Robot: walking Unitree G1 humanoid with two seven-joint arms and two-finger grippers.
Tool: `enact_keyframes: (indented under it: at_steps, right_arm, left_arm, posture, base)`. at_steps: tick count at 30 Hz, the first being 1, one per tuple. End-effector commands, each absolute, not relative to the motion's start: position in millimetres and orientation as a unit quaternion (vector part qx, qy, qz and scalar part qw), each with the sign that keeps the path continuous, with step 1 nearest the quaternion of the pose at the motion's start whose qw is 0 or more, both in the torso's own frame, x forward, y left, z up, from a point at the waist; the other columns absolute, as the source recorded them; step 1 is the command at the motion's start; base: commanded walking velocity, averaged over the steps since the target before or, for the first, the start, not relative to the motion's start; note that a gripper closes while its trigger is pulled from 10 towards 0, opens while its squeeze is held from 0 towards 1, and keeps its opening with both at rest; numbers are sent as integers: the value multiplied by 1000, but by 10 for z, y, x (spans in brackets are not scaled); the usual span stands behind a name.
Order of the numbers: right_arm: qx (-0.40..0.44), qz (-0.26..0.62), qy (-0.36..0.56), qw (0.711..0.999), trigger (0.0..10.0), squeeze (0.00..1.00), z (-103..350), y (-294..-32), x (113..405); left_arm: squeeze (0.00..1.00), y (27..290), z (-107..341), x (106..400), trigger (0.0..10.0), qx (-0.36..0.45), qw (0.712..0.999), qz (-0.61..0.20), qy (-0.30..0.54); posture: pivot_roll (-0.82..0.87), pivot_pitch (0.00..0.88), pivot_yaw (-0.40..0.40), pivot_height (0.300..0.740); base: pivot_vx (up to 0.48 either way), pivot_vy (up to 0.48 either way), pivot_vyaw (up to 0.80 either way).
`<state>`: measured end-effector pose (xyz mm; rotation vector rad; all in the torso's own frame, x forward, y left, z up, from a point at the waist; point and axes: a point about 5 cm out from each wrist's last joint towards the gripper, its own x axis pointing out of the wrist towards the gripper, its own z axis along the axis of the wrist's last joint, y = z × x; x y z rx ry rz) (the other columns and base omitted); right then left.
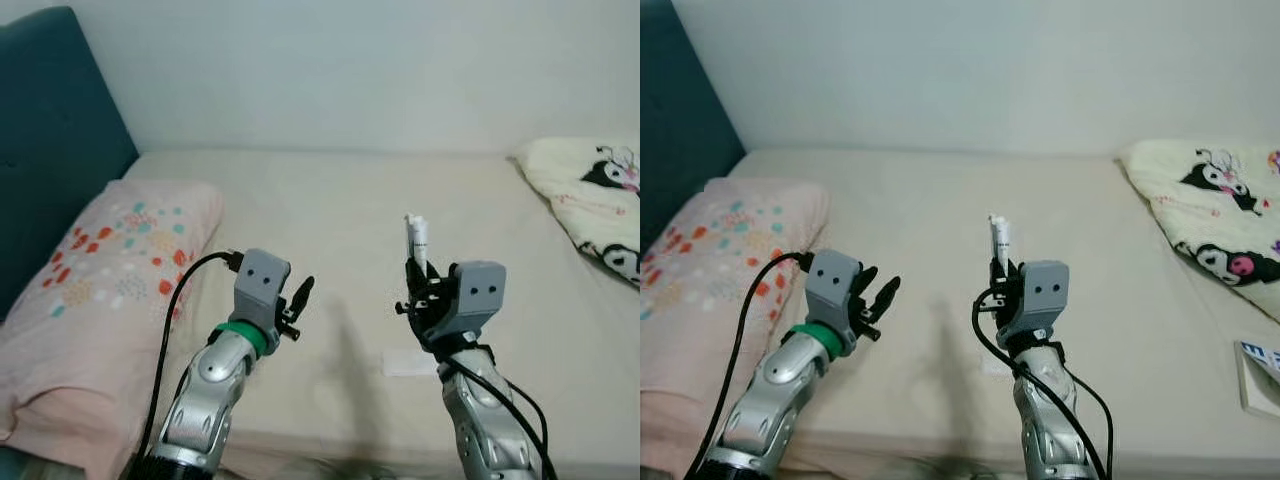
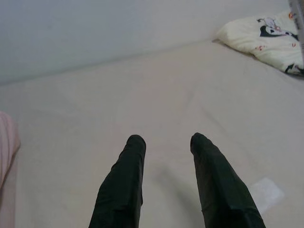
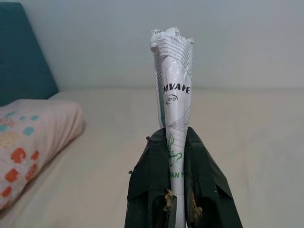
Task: Clean up the room
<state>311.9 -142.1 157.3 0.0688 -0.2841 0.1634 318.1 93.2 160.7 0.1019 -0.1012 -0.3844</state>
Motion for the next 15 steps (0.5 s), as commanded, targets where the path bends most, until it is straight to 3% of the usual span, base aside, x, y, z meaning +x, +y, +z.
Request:
enact_keyframes:
  at_steps: [1,15]
  right_arm:
    - [35,81,-129,988,10000,0,1504,-1406,3097]
    - [33,81,-120,989,10000,0,1473,-1360,3106]
  left_arm:
    - [0,937,1542,3180,10000,54,980,-189,-39]
    - [0,968,1520,3185,10000,51,981,-186,-37]
  posture:
    - [-152,56,62,730]
    - [-150,63,66,740]
  base:
    - [0,0,0]
    - [0,0,0]
